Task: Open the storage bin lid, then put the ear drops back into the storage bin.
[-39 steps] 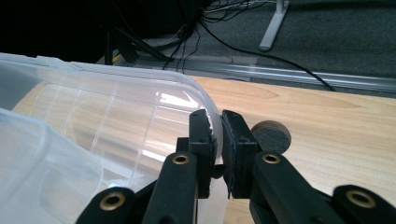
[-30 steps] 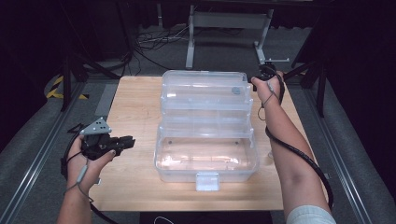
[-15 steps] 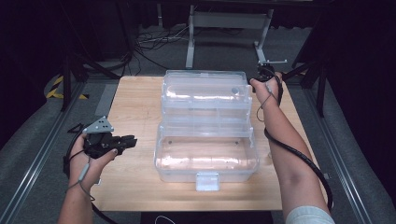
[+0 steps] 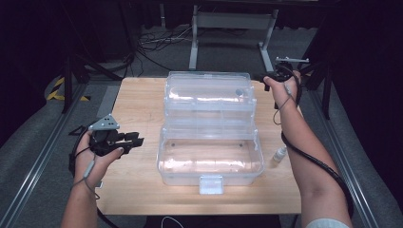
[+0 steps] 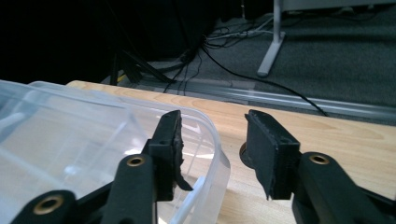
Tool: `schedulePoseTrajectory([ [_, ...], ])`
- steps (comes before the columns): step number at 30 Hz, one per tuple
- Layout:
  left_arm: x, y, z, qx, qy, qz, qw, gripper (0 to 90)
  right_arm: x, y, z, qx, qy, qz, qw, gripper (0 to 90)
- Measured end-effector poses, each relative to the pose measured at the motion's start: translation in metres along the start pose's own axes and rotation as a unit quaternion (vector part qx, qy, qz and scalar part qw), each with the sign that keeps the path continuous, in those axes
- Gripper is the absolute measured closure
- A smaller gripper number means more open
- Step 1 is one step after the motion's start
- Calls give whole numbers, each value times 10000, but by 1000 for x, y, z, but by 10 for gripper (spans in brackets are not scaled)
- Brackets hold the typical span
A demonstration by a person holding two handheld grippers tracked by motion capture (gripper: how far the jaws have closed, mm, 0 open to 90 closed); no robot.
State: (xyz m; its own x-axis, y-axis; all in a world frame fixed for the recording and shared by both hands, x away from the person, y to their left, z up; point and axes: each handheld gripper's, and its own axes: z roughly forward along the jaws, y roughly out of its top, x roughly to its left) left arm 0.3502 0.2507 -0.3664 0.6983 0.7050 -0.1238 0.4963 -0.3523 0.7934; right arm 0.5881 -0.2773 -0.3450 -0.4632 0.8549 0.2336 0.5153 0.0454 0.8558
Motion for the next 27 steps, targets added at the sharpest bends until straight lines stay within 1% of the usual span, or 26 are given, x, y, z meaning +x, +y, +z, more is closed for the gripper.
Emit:
schedulePoseTrajectory([
  [2,1,1,1,-12,-11,-16,10000,580,2,2,-11,-76,42,-83,9999,537],
  [3,3,4,3,-74,-51,-70,9999,553,4,3,-18,-115,93,-128,9998,530],
  [4,3,4,3,-74,-51,-70,9999,546,4,3,-18,-115,93,-128,9998,530],
  [5,4,5,4,-50,-81,-135,9999,546,5,3,-23,-144,133,-147,9997,527],
  [8,6,10,6,-36,-111,-250,9996,508,12,3,-47,-238,303,-273,9989,513],
  [10,6,11,7,-38,-118,-250,9996,488,16,2,-58,-269,380,-336,9983,499],
  [11,6,12,7,-32,-117,-264,9996,488,16,2,-58,-269,380,-336,9983,499],
  [14,6,14,9,-43,-91,-237,9997,463,21,-1,-79,-284,498,-456,9973,481],
  [15,6,15,11,-43,-85,-228,9997,456,22,-2,-83,-285,512,-493,9971,480],
  [16,6,15,11,-43,-85,-228,9997,452,22,-2,-83,-285,512,-493,9971,480],
  [18,5,17,12,-35,-105,-229,9997,451,24,-5,-101,-308,531,-630,9961,478],
  [19,5,17,13,-33,-115,-202,9997,450,24,-6,-106,-310,536,-662,9959,472],
  [20,5,17,13,-11,-124,-210,9997,450,25,-8,-112,-282,558,-701,9956,464],
  [21,5,17,13,-11,-124,-210,9997,450,25,-8,-112,-282,558,-701,9956,464],
  [22,5,17,13,-7,-123,-206,9997,450,25,-10,-117,-247,595,-738,9952,462],
  [25,4,17,13,-7,-126,-211,9997,446,27,-17,-130,-151,645,-842,9942,461],
  [27,4,17,12,-11,-133,-214,9997,443,28,-23,-137,-110,683,-870,9938,456],
])
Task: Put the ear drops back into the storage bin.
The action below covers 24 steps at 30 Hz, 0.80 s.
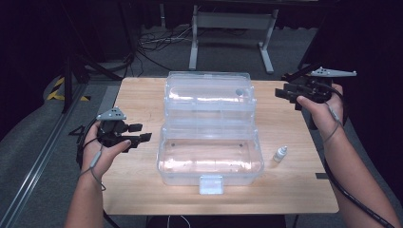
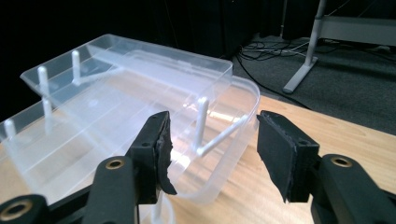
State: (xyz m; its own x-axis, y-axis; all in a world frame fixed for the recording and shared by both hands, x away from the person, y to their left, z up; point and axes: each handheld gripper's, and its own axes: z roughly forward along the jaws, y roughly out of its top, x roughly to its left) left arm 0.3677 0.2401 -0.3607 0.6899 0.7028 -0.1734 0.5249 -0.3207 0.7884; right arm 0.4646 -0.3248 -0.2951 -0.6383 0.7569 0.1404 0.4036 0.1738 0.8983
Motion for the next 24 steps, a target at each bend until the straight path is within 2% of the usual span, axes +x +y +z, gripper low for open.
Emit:
schedulePoseTrajectory([
  [7,0,0,-4,-16,-14,-11,10000,443,7,-16,-16,45,126,-37,9999,451],
  [15,1,0,-4,36,-22,-18,10000,437,10,-35,-29,330,216,-144,9991,451],
  [19,0,-1,-2,89,-18,-8,10000,437,11,-47,-35,525,223,-164,9982,448],
  [24,0,-3,0,184,-56,22,9998,438,9,-62,-36,935,156,-201,9953,445],
])
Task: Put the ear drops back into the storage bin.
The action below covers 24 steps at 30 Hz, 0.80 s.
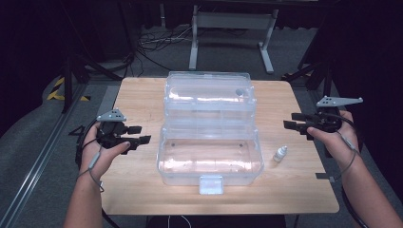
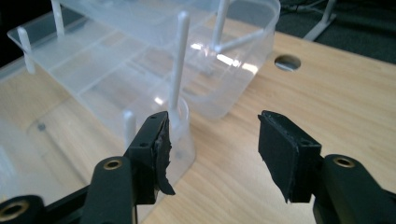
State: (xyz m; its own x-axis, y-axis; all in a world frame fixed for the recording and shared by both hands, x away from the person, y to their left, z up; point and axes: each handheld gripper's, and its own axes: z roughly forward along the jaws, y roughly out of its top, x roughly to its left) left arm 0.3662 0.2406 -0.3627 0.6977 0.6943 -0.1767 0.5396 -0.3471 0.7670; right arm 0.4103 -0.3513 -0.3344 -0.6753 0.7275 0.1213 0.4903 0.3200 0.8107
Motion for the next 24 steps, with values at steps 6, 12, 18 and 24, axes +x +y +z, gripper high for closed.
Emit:
schedulePoseTrajectory([
  [6,0,-1,0,12,1,-15,10000,438,0,-14,5,183,69,42,9998,437],
  [12,0,-1,1,65,-13,14,10000,438,2,-30,15,519,66,34,9986,434],
  [18,-1,-3,0,89,-33,2,10000,438,1,-38,24,802,67,-35,9968,449],
  [24,0,-5,0,144,-31,-20,9999,437,-4,-40,34,1440,-135,-263,9891,483],
])
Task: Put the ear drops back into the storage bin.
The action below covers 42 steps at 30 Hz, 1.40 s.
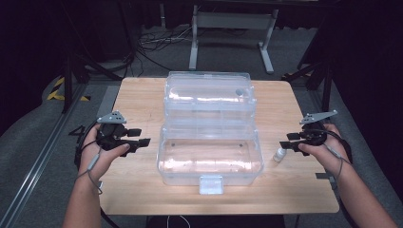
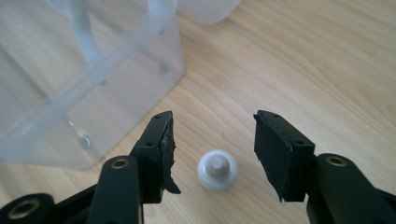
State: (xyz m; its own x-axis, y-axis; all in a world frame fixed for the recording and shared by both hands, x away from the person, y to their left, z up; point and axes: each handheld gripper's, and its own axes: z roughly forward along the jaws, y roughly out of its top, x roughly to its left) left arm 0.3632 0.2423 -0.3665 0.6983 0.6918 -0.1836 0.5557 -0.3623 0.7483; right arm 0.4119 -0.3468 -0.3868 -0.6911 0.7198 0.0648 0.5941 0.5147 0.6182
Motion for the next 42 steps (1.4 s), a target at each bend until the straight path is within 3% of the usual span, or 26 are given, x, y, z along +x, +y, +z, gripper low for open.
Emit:
schedulePoseTrajectory([
  [7,-1,-3,0,74,3,-19,10000,437,-3,3,11,661,-89,-117,9977,517],
  [15,-1,-5,-1,100,-2,-36,9999,437,-4,7,18,1056,-51,-154,9943,571],
  [31,-1,-5,-1,145,-8,-44,9999,435,-1,14,28,1710,9,-321,9847,671],
  [42,-1,-6,-1,141,17,-28,9999,435,-1,14,37,1917,-39,-354,9808,709],
])
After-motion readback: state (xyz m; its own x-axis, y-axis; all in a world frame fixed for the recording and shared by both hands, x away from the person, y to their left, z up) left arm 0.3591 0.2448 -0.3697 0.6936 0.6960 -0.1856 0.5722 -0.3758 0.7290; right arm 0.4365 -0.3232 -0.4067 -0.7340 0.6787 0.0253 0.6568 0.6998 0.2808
